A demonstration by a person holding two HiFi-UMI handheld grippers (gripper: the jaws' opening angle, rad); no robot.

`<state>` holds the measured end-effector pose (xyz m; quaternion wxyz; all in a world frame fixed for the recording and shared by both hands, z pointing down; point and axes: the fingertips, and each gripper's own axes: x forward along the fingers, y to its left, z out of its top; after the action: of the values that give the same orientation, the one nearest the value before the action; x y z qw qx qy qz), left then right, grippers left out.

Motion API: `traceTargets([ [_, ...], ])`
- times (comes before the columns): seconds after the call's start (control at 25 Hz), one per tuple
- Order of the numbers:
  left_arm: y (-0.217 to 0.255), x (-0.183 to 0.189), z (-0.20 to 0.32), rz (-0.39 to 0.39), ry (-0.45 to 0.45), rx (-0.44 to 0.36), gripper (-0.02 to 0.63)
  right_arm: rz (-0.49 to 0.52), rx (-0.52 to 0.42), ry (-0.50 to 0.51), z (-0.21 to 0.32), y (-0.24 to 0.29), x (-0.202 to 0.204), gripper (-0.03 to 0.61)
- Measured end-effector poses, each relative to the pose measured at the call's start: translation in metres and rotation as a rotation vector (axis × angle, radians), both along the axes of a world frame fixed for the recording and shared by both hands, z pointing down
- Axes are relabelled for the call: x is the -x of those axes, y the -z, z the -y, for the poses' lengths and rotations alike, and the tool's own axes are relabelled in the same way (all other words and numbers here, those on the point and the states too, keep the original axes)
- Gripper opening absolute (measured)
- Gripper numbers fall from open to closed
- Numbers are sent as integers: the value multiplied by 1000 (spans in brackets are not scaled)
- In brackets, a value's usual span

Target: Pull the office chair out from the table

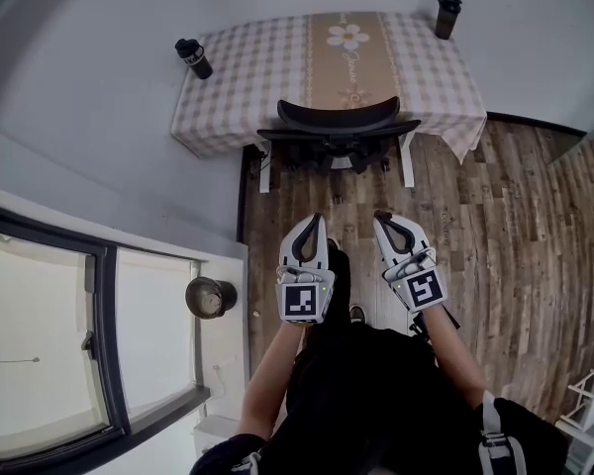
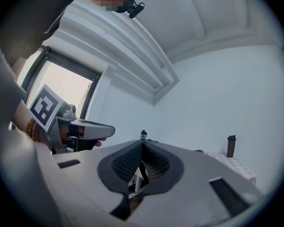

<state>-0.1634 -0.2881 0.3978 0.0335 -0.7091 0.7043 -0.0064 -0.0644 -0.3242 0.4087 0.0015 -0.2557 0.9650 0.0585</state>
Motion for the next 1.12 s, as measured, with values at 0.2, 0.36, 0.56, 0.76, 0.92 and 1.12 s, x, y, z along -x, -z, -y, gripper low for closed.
traceTargets([
  [0.2, -17, 37, 48, -9, 7, 16, 3, -22, -9, -14, 52, -4, 19, 5],
  [0.36, -24, 76, 87, -8, 27, 29, 3, -56, 2, -41, 103, -8, 28, 5],
  [0.56, -36, 135, 132, -5, 55, 72, 3, -140, -25, -43, 163, -23, 36, 6],
  [0.76, -61, 188, 175, 56, 33, 135, 16, -321, -82, -45, 220, -49, 40, 6],
  [0.92, -90, 216, 205, 123, -6, 192, 25, -385, -152, 5, 245, -61, 46, 8],
  [1.12, -123, 232, 232, 168, -65, 252, 26, -527, -135, 28, 249, -92, 27, 38],
])
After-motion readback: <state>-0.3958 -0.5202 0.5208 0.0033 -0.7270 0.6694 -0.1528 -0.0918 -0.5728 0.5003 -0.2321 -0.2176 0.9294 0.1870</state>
